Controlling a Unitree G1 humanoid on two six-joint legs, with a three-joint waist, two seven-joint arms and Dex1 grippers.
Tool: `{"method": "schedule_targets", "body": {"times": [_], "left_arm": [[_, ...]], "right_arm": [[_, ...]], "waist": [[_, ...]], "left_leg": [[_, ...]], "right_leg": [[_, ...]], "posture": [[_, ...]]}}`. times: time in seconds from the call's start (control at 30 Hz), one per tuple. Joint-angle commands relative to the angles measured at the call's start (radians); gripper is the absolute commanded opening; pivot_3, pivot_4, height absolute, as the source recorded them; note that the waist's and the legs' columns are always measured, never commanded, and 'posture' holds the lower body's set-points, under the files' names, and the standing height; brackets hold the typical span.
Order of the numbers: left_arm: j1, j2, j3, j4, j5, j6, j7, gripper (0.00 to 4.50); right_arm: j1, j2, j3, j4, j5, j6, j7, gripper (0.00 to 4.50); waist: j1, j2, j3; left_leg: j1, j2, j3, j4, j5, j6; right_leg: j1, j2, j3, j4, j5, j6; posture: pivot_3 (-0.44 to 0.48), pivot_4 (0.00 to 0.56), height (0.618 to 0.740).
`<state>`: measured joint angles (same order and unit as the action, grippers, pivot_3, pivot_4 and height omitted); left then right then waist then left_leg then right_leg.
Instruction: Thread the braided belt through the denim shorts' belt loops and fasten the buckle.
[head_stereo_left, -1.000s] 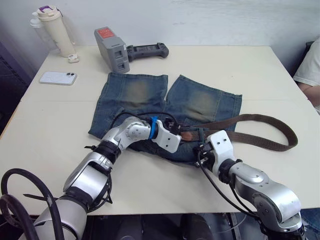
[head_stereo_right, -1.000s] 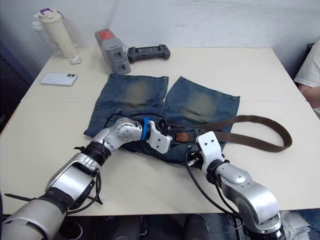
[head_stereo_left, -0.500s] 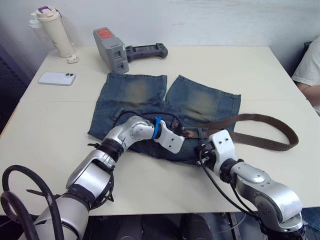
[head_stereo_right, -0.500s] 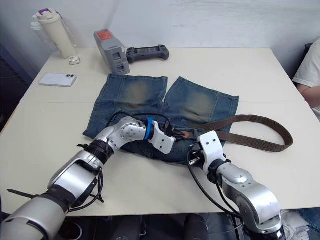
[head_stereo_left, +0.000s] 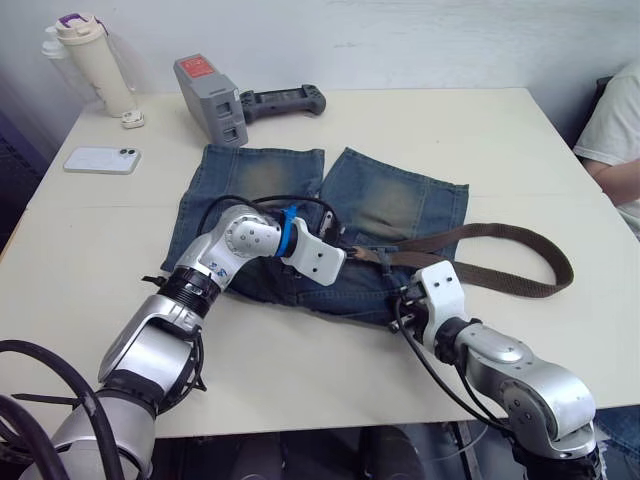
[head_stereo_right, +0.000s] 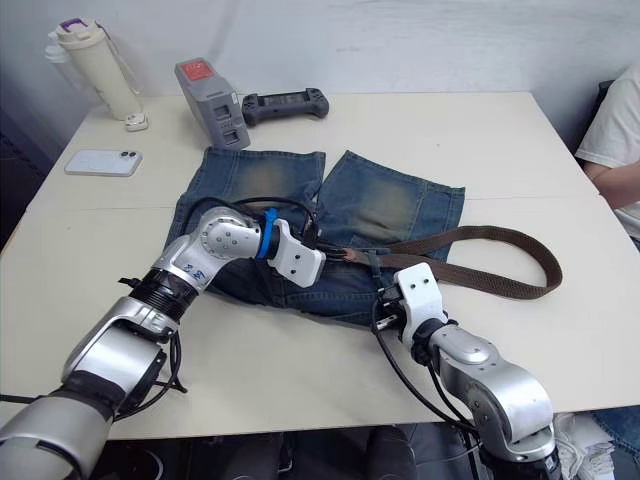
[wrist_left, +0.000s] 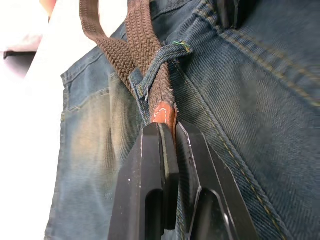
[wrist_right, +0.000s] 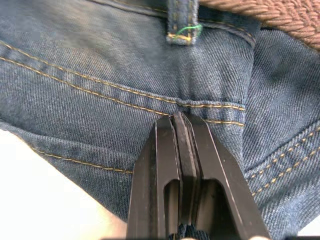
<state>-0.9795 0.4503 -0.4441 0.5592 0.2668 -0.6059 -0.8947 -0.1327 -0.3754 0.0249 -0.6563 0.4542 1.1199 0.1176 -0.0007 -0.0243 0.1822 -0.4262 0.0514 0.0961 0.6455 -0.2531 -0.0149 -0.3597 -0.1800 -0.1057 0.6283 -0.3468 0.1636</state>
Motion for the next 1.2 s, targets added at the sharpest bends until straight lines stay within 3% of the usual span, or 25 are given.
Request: {"method": "schedule_targets", "body": {"times": [0.03, 0.2, 0.33, 0.57, 0.73, 0.97, 1.1, 1.17, 1.2], "left_arm": [[-0.038, 0.056, 0.05, -0.077, -0.052, 0.021, -0.064, 0.03], [-0.042, 0.063, 0.084, -0.123, -0.115, 0.146, -0.127, 0.03], [-0.052, 0.041, 0.101, -0.145, -0.129, 0.349, -0.155, 0.03], [-0.01, 0.166, 0.07, -0.126, -0.033, 0.221, -0.185, 0.03], [0.024, 0.225, 0.126, -0.159, -0.101, 0.237, -0.209, 0.03], [0.093, 0.164, 0.168, -0.245, -0.203, 0.325, -0.216, 0.03], [0.107, 0.168, 0.205, -0.27, -0.28, 0.408, -0.27, 1.54], [0.113, 0.185, 0.222, -0.275, -0.317, 0.44, -0.308, 2.6], [0.112, 0.193, 0.235, -0.274, -0.339, 0.46, -0.323, 2.92]], "right_arm": [[0.011, -0.002, -0.039, 0.046, -0.031, 0.032, -0.022, 0.0], [-0.001, -0.001, -0.033, 0.071, -0.038, 0.024, -0.017, 0.0], [-0.019, 0.006, -0.022, 0.088, -0.044, 0.016, -0.014, 0.0], [-0.027, 0.002, -0.015, 0.108, -0.05, 0.004, -0.004, 0.0], [-0.034, 0.0, -0.011, 0.124, -0.058, -0.006, 0.009, 0.0], [-0.064, 0.005, -0.009, 0.126, -0.054, -0.013, 0.032, 0.0], [-0.079, -0.003, -0.027, 0.113, -0.046, -0.01, 0.049, 0.0], [-0.088, -0.014, -0.039, 0.096, -0.038, -0.002, 0.062, 0.0], [-0.093, -0.011, -0.056, 0.08, -0.02, 0.006, 0.072, 0.0]], "waist": [[-0.001, 0.0, 0.0], [0.001, 0.0, 0.0], [0.004, 0.0, 0.0], [-0.002, 0.0, 0.0], [0.0, -0.001, 0.0], [0.0, -0.001, 0.0], [-0.001, -0.001, 0.0], [-0.003, 0.0, 0.0], [-0.003, 0.0, 0.0]], "left_leg": [[0.0, 0.0, 0.0, 0.0, 0.0, 0.0], [0.0, 0.0, 0.0, 0.0, 0.0, 0.0], [0.0, 0.0, 0.0, 0.002, 0.0, 0.0], [0.0, 0.0, 0.0, 0.0, 0.0, 0.0], [0.0, 0.0, 0.0, 0.001, 0.0, 0.0], [0.0, 0.0, -0.001, 0.001, 0.0, 0.0], [0.0, 0.0, 0.0, 0.001, 0.0, 0.0], [0.0, 0.0, 0.0, 0.0, 0.0, 0.0], [0.0, 0.0, 0.0, 0.0, 0.0, 0.0]], "right_leg": [[0.0, 0.0, 0.0, 0.0, 0.0, 0.0], [0.0, 0.0, 0.0, 0.0, 0.0, 0.0], [0.001, 0.0, 0.0, 0.001, 0.0, 0.0], [0.0, 0.0, 0.0, 0.001, 0.0, 0.0], [0.001, 0.0, 0.0, 0.001, 0.0, 0.0], [0.001, 0.0, 0.0, 0.001, 0.0, 0.0], [0.001, 0.0, 0.0, 0.002, 0.0, 0.0], [0.0, 0.0, 0.0, 0.001, 0.0, 0.0], [0.0, 0.0, 0.0, 0.001, 0.0, 0.0]], "posture": [[0.0, 0.15, 0.74], [0.0, 0.15, 0.74], [0.0, 0.15, 0.74], [0.0, 0.15, 0.74], [0.0, 0.15, 0.74], [0.0, 0.15, 0.74], [0.0, 0.15, 0.74], [0.0, 0.15, 0.74], [0.0, 0.15, 0.74]]}}
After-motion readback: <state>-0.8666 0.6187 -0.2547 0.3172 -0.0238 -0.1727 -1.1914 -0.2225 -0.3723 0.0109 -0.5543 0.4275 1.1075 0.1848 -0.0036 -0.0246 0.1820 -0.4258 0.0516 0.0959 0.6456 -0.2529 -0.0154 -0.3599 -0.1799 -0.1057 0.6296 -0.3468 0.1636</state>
